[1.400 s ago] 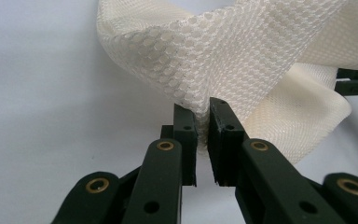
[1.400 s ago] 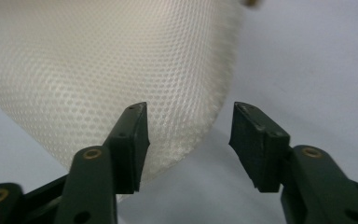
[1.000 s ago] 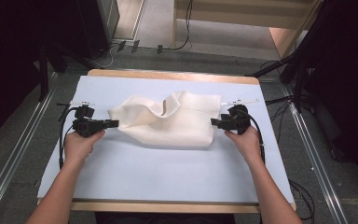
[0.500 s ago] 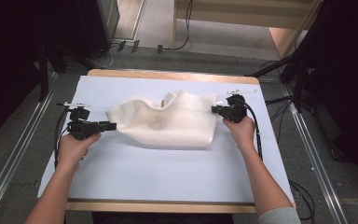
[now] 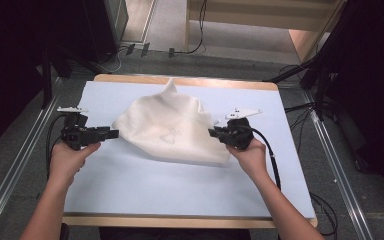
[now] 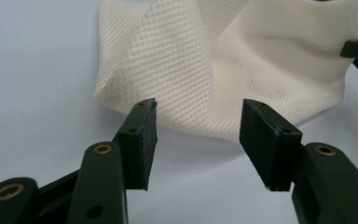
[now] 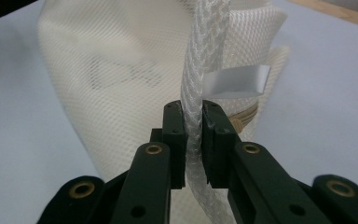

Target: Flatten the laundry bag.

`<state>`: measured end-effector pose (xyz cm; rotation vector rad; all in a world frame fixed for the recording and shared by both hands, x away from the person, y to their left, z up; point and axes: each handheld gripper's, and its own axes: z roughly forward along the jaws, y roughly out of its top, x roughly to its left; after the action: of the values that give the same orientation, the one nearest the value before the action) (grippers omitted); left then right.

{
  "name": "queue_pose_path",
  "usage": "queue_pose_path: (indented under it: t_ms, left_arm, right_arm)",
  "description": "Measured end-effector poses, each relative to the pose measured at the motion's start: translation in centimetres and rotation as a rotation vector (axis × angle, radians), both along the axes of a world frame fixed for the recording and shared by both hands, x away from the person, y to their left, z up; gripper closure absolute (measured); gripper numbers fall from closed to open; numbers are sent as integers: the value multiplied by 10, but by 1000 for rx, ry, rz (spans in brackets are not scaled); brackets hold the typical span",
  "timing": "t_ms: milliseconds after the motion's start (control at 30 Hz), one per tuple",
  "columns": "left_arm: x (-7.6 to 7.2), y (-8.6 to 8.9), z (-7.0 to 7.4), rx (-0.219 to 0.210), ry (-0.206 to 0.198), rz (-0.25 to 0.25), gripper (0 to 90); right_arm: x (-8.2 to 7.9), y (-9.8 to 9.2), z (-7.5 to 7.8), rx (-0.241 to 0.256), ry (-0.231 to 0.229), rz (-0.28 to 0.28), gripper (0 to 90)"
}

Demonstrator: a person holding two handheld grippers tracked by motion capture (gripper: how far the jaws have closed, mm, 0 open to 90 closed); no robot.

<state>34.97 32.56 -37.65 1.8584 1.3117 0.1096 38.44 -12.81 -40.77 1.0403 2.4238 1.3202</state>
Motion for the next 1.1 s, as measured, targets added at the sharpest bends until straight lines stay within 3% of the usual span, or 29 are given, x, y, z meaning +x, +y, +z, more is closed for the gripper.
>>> queue_pose_path:
  t_ms: [267,433,600,733,1100]
  left_arm:
    - [-1,-16,8,3,-12,-31,461]
    - [0,-29,10,10,-23,-61,459]
    - [2,-46,10,19,-26,-104,458]
    - [4,-64,6,28,-22,-151,460]
    - [16,-117,-13,85,14,-242,465]
  right_arm:
    - [-25,23,-14,-30,7,77,810]
    - [-36,41,-21,-76,5,120,808]
    - [-47,53,-24,-79,11,159,809]
    - [-57,62,-24,-83,-12,187,806]
    - [-71,76,-31,-76,12,227,798]
